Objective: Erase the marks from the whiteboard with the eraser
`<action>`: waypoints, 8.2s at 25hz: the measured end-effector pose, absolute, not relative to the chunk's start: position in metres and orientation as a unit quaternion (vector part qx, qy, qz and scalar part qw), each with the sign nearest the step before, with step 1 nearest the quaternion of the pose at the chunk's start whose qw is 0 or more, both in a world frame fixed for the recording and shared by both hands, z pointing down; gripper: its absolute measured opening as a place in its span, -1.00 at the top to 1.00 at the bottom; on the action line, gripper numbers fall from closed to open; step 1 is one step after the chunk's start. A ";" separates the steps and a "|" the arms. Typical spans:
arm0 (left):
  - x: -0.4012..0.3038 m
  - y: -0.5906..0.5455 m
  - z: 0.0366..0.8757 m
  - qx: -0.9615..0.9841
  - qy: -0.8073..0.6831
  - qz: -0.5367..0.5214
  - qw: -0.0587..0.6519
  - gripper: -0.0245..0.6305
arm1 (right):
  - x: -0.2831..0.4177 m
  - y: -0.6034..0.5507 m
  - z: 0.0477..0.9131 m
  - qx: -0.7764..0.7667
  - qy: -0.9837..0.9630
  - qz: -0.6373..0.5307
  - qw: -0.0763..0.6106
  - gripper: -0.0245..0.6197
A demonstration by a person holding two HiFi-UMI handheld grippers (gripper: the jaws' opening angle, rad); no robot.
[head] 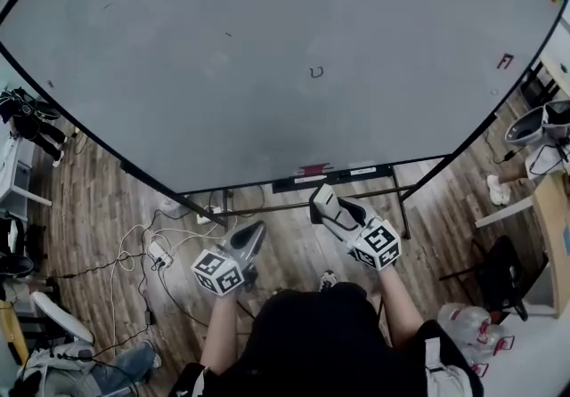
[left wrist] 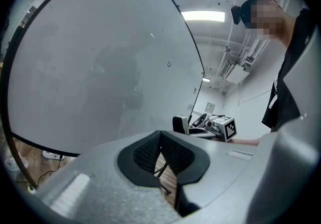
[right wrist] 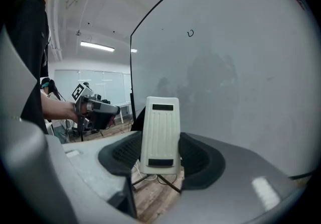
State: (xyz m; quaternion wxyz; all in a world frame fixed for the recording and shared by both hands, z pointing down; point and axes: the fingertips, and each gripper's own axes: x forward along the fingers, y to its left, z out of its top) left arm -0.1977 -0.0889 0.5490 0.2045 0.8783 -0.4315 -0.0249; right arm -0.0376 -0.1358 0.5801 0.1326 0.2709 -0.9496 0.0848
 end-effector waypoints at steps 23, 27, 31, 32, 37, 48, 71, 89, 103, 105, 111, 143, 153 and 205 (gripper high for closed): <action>-0.146 -0.140 0.552 0.848 -0.485 -0.033 0.208 0.89 | 0.003 -0.221 0.563 0.221 -0.966 0.073 0.108 0.18; -0.154 -0.165 0.550 0.858 -0.469 -0.029 0.206 0.89 | -0.004 -0.238 0.539 0.236 -0.965 0.074 0.082 0.18; -0.172 -0.192 0.546 0.864 -0.458 -0.031 0.207 0.89 | -0.019 -0.255 0.514 0.245 -0.965 0.053 0.073 0.18; -0.174 -0.200 0.541 0.866 -0.452 -0.041 0.208 0.89 | -0.020 -0.258 0.506 0.247 -0.965 0.052 0.066 0.18; -0.180 -0.234 0.526 0.880 -0.429 -0.046 0.196 0.89 | -0.025 -0.272 0.457 0.268 -0.963 0.020 0.029 0.18; -0.163 -0.271 0.526 0.909 -0.375 -0.027 0.181 0.89 | -0.014 -0.287 0.357 0.338 -0.936 -0.098 -0.006 0.18; -0.163 -0.273 0.518 0.916 -0.376 0.010 0.142 0.89 | -0.015 -0.309 0.287 0.450 -0.870 -0.202 0.015 0.19; -0.178 -0.294 0.541 0.919 -0.361 0.010 0.158 0.89 | -0.056 -0.326 0.321 0.452 -0.851 -0.245 0.110 0.19; -0.209 -0.274 0.538 0.912 -0.380 0.012 0.155 0.89 | -0.127 -0.294 0.331 0.390 -0.878 -0.255 0.108 0.19; -0.213 -0.271 0.539 0.911 -0.383 0.012 0.154 0.89 | -0.135 -0.291 0.334 0.383 -0.881 -0.256 0.110 0.19; -0.225 -0.269 0.538 0.909 -0.388 0.016 0.150 0.89 | -0.146 -0.287 0.336 0.374 -0.883 -0.265 0.101 0.19; -0.177 -0.260 0.545 0.920 -0.354 0.028 0.168 0.89 | -0.014 -0.321 0.310 0.482 -0.832 -0.257 0.100 0.19; -0.172 -0.262 0.549 0.924 -0.341 0.030 0.172 0.89 | -0.057 -0.309 0.309 0.461 -0.848 -0.239 0.106 0.19; -0.132 -0.174 0.547 0.921 -0.346 0.031 0.176 0.89 | 0.051 -0.254 0.429 0.448 -0.889 -0.049 0.076 0.19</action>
